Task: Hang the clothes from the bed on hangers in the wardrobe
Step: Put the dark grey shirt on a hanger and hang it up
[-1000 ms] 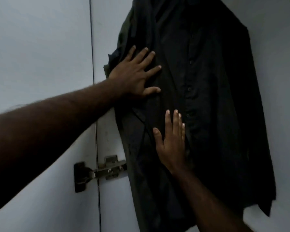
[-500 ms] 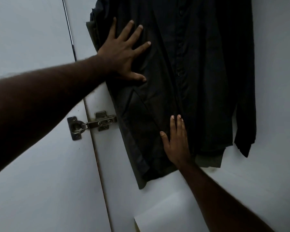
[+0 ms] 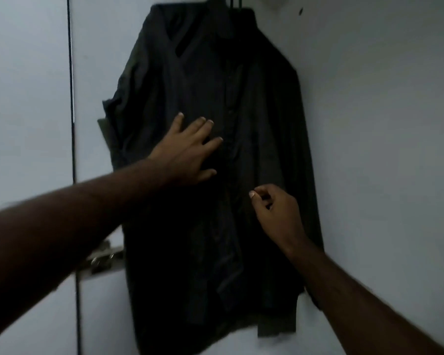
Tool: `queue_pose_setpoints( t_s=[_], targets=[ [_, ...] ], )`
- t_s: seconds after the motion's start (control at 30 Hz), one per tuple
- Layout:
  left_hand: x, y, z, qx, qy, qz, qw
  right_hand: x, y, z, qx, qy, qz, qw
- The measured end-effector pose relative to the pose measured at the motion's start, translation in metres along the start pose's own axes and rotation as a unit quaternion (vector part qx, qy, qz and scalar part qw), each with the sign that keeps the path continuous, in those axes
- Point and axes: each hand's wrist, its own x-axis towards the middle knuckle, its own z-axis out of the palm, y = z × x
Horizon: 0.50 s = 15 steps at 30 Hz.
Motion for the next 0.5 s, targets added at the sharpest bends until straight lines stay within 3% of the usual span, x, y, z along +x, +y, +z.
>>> queue_pose_setpoints(
  t_s=[0.13, 0.27, 0.5],
  targets=[
    [0.059, 0.015, -0.004, -0.031, 0.08, 0.042, 0.995, 0.067, -0.008, -0.044, -0.062, 0.04, -0.027, 0.997],
    [0.104, 0.023, -0.004, -0.073, 0.123, 0.053, 0.988, 0.121, -0.009, -0.07, -0.118, 0.07, 0.01, 0.99],
    [0.143, 0.028, 0.014, -0.067, 0.071, 0.099, 0.99, 0.18, -0.005, -0.078, -0.161, -0.011, 0.138, 0.977]
  ],
)
